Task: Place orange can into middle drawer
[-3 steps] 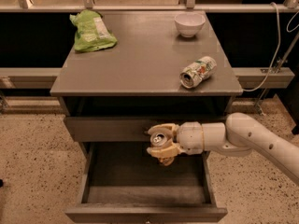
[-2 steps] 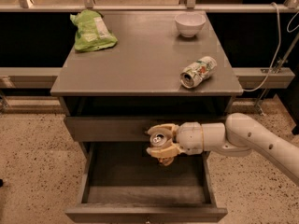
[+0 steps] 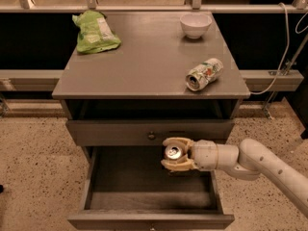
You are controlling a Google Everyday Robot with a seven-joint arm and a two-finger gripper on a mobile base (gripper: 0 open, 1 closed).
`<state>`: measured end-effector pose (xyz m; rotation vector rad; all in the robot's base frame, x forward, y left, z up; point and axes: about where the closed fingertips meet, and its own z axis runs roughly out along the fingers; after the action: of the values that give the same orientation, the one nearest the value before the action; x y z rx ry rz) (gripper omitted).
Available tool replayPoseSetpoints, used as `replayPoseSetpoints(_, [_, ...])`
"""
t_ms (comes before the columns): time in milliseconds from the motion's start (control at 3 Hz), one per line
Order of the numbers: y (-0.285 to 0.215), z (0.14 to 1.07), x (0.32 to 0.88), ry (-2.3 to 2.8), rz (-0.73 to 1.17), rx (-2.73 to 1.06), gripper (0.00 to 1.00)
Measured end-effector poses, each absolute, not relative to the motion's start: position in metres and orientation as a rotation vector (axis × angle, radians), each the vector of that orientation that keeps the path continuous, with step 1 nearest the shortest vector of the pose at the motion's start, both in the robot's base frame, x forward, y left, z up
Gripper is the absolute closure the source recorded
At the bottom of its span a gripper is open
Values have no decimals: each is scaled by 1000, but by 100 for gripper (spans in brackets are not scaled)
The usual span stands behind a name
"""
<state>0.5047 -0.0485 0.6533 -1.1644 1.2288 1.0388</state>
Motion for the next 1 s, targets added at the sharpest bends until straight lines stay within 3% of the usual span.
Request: replayPoseSetpoints(1000, [-124, 540, 496, 1213, 1089, -999, 100])
